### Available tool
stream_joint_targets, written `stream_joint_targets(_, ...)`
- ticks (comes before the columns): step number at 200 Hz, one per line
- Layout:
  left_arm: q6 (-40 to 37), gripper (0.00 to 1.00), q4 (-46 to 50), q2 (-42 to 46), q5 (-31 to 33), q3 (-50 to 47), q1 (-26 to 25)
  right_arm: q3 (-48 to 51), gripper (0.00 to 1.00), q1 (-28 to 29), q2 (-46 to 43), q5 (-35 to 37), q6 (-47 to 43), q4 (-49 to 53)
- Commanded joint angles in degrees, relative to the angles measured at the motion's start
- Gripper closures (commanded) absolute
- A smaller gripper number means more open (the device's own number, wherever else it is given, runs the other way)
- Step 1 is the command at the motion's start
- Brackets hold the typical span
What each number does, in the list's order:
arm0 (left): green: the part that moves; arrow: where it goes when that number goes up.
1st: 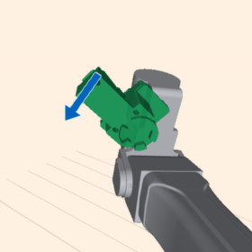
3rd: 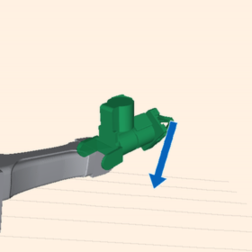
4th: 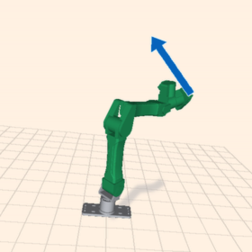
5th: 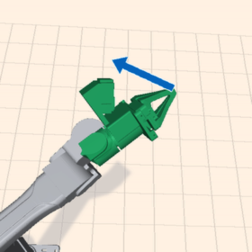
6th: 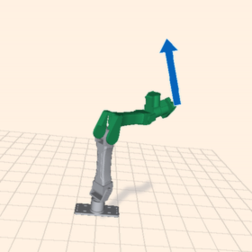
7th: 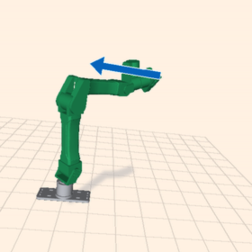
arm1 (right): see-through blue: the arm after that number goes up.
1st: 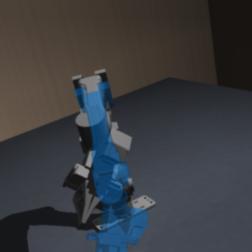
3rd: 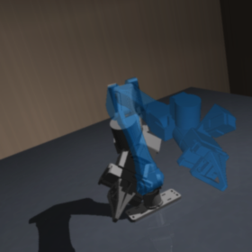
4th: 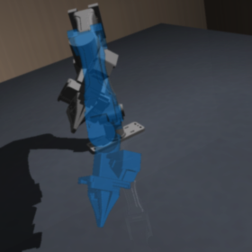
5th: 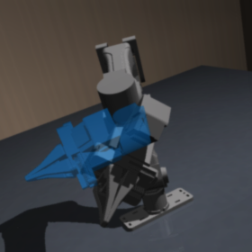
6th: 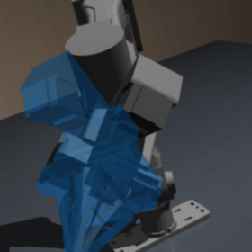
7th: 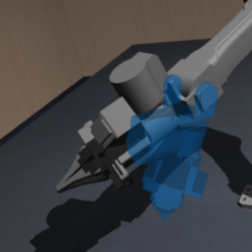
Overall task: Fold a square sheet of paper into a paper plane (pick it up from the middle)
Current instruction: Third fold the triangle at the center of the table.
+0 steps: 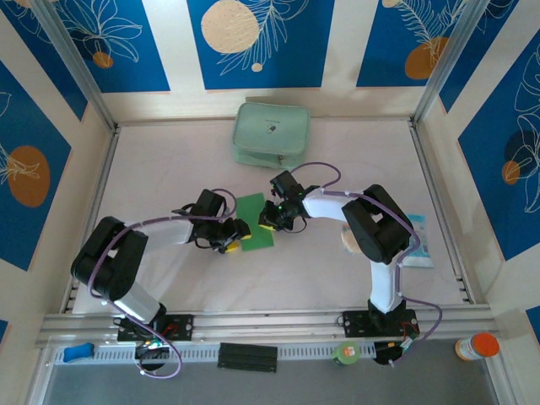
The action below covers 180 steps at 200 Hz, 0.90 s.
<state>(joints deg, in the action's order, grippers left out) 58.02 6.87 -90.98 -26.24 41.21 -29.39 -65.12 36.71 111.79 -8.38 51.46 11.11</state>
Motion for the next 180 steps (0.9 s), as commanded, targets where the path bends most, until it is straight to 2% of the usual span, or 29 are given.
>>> stream_joint_targets(1, -0.77, 0.47, -7.94, -2.27, -2.56, 1.36, -0.54, 2.18, 0.83, -0.5, 3.62, 1.1, 0.04, 3.75)
stream_joint_targets(62, -0.27, 0.54, -10.58, -1.7, -4.87, 1.08, 0.24, 2.55, 0.84, -0.67, 3.53, 0.88, 0.13, 3.42)
stream_joint_targets(116, -1.66, 0.54, -10.5, -0.18, -4.52, 0.54, 2.44, 3.07, 0.85, -0.65, 3.55, 1.0, 0.04, 3.04)
stream_joint_targets(180, -5.39, 0.61, -6.58, -1.6, -1.94, 3.21, 3.1, 3.25, 0.84, -0.58, 3.37, 0.99, 0.04, 2.83)
